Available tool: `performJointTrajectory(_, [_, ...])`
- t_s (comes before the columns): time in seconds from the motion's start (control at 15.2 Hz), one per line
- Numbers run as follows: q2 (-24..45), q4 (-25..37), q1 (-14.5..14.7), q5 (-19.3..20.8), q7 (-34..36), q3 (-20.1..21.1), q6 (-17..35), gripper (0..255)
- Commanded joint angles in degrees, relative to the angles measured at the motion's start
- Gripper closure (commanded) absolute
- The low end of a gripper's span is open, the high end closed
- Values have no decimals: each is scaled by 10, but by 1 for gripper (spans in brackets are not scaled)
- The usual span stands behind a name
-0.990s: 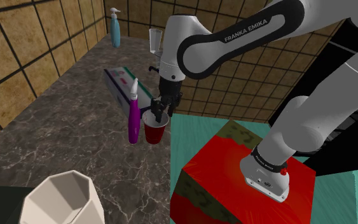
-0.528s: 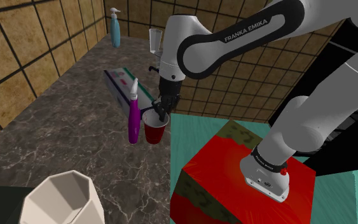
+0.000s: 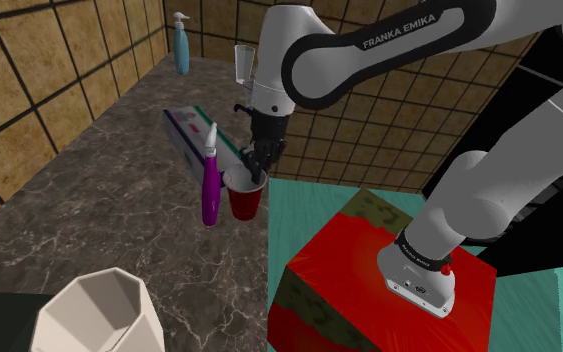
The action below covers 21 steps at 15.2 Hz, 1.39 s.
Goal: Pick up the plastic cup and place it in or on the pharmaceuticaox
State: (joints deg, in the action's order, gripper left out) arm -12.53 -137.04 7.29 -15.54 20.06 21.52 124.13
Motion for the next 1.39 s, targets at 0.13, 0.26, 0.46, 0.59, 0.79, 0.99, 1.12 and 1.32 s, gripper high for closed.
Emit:
performJointTrajectory(0.13, [-16, 18, -1, 0, 1, -4, -34, 255])
performJointTrajectory(0.26, [-22, 28, -1, 1, 3, -6, -50, 255])
performJointTrajectory(0.46, [-32, 43, -2, 2, 5, -9, -74, 255])
performJointTrajectory(0.59, [-37, 54, -2, 2, 6, -11, -90, 255])
performJointTrajectory(0.79, [-44, 71, -3, 3, 8, -14, -114, 255])
performJointTrajectory(0.99, [-50, 89, -4, 5, 11, -16, -138, 255])
performJointTrajectory(1.12, [-53, 102, -4, 6, 13, -18, -153, 255])
performJointTrajectory(1.32, [-56, 122, -5, 7, 15, -20, -177, 255])
